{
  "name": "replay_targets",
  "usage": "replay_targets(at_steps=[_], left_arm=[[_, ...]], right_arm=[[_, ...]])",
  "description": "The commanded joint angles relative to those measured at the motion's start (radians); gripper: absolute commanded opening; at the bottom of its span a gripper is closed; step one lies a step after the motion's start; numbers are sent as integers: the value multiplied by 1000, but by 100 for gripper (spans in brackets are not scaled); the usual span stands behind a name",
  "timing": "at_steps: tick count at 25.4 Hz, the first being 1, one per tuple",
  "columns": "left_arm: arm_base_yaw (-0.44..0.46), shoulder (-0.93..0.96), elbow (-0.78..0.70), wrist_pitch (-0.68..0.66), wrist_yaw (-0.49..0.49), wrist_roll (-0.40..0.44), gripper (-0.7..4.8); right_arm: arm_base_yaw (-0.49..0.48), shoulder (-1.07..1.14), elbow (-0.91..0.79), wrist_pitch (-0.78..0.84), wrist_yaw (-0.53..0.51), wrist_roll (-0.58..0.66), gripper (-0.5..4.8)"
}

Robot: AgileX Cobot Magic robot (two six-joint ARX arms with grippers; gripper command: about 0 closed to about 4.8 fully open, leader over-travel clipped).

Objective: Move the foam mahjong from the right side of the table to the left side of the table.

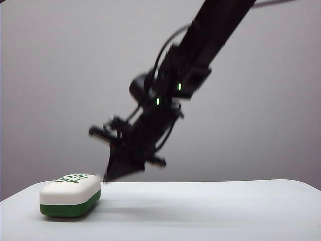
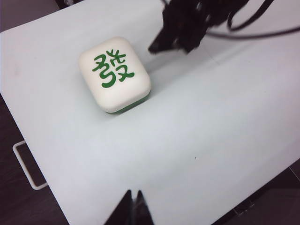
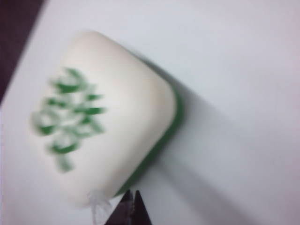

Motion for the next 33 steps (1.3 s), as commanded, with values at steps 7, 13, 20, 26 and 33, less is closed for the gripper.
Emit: replay_targets(at_steps=[7, 13, 20, 26, 33], left_arm=[[2, -11, 6, -61, -31, -4, -5], [2, -130, 5, -26, -40, -8, -5], [3, -297, -66, 169, -53, -67, -5], [3, -401, -178, 285, -144, -89, -5], [3, -499, -282, 459, -164, -139, -5]], right_arm=[[-16, -265, 3, -321, -11, -206, -5], [-53, -471, 2, -432, -14, -249, -5], [-95, -743, -55, -432, 120, -251, -5], [-184, -964, -282, -299, 186, -233, -5], [-356, -1280, -655, -81, 193, -187, -5]])
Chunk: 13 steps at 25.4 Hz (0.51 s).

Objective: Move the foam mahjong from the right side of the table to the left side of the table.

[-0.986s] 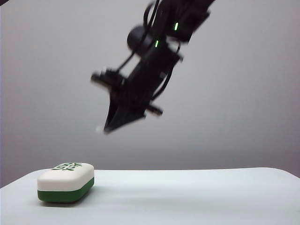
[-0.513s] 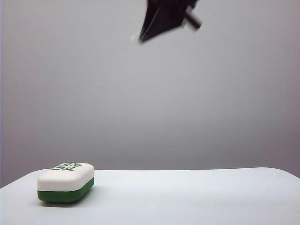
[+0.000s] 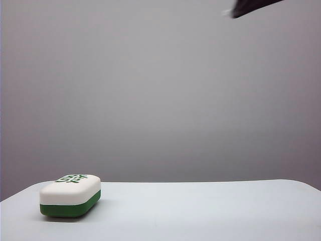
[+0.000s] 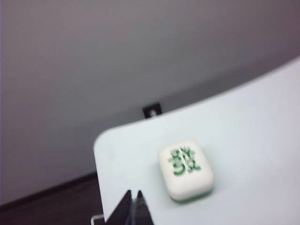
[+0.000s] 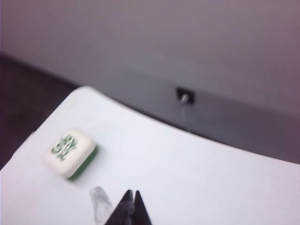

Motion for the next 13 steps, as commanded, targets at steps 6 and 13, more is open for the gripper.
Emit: replay_targets(at_steps=[6, 13], left_arm=[[1, -107, -122, 155, -24, -60, -5], [2, -246, -261, 272, -40, -117, -5]], right_arm=[[-247, -359, -369, 211, 12, 92, -5], [-358, -655, -630, 291, 65, 171, -5]])
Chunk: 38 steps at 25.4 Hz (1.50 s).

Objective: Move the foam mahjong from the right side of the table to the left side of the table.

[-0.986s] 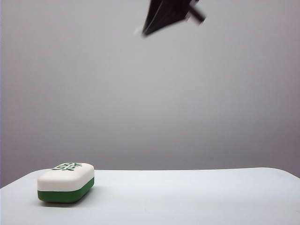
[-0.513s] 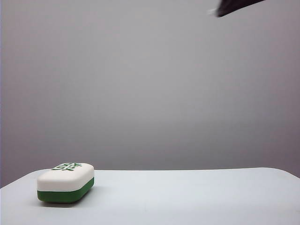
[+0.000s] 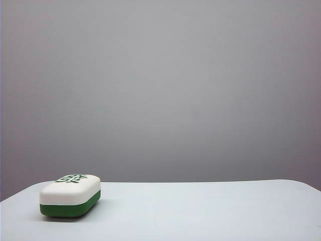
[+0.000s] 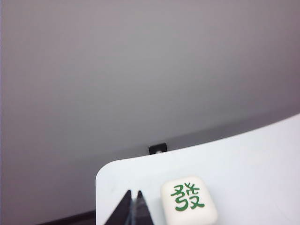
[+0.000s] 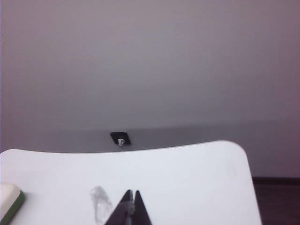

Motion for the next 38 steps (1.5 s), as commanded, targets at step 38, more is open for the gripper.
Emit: replay_targets(at_steps=[38], left_arm=[[6, -198, -359, 96, -241, -97, -2]], right_arm=[[5, -507, -517, -7, 217, -65, -5]])
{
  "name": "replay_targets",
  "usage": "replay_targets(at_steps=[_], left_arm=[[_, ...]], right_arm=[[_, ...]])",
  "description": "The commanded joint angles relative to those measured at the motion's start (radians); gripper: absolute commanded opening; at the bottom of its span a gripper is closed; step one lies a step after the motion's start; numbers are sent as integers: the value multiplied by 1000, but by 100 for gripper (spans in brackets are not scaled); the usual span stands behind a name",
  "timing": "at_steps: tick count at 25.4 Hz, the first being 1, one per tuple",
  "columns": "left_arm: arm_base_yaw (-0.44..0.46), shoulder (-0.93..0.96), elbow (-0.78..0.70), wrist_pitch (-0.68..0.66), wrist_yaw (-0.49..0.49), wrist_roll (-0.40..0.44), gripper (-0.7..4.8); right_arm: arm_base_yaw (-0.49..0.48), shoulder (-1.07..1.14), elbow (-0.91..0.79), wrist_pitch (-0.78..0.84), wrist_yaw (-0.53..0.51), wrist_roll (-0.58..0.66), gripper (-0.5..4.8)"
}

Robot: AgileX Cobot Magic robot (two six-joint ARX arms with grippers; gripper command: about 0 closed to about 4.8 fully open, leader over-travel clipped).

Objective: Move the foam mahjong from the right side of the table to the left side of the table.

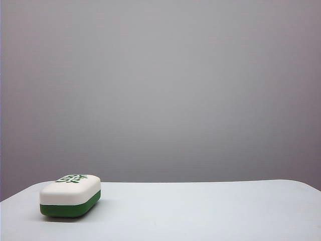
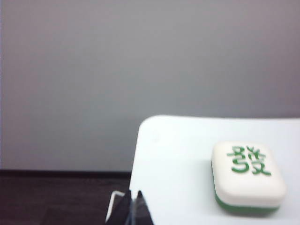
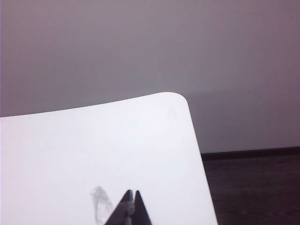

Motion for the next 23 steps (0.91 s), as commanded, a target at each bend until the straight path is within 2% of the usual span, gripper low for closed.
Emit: replay_targets(at_steps=[1, 23], left_arm=[[1, 0, 3, -41, 31, 1, -2], [1, 0, 3, -55, 30, -3, -2]], right_arm=[[0, 0, -6, 5, -5, -2, -5], [-1, -1, -6, 7, -19, -2, -4]])
